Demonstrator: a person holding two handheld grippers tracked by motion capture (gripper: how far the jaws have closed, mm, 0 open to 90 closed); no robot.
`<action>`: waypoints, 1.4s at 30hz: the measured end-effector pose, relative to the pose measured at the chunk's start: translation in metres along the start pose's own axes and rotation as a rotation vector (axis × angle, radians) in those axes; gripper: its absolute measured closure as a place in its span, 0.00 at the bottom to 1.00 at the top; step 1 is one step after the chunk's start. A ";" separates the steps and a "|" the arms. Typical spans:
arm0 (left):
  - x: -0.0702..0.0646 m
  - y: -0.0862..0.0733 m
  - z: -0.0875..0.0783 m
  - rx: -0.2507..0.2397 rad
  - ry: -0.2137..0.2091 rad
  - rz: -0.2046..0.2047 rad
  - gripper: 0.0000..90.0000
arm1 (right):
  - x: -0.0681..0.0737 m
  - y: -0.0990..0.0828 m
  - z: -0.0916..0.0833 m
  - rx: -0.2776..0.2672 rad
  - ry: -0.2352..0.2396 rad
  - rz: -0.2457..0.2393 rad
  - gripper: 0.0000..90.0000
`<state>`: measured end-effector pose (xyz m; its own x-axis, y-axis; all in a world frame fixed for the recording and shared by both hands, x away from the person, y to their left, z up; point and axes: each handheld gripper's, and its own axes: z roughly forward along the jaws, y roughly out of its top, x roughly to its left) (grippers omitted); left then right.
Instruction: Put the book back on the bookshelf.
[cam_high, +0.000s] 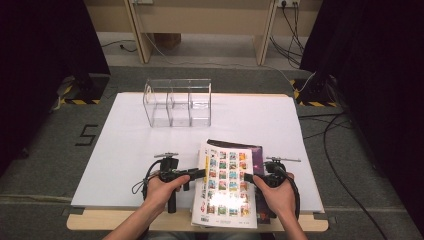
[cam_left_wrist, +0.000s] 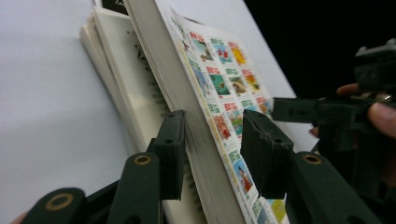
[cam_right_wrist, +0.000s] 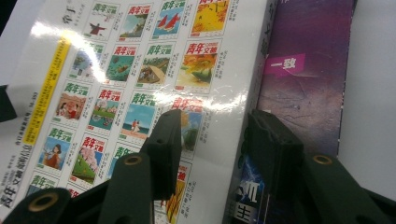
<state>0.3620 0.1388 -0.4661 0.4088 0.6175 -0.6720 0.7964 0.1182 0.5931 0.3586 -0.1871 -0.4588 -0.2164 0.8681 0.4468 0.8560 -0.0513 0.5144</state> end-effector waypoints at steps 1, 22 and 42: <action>0.000 -0.001 0.000 -0.001 0.000 0.002 0.66 | 0.000 0.000 0.000 0.000 0.001 0.001 0.61; 0.011 -0.012 0.007 0.066 -0.028 0.056 0.82 | -0.009 0.016 0.006 0.040 0.114 0.015 0.51; 0.029 -0.026 -0.001 -0.005 -0.038 0.020 0.81 | -0.007 0.039 0.028 0.039 0.127 0.041 0.54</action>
<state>0.3525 0.1546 -0.5008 0.4410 0.5901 -0.6762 0.7858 0.1102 0.6086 0.4068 -0.1813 -0.4620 -0.2368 0.7962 0.5568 0.8823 -0.0638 0.4664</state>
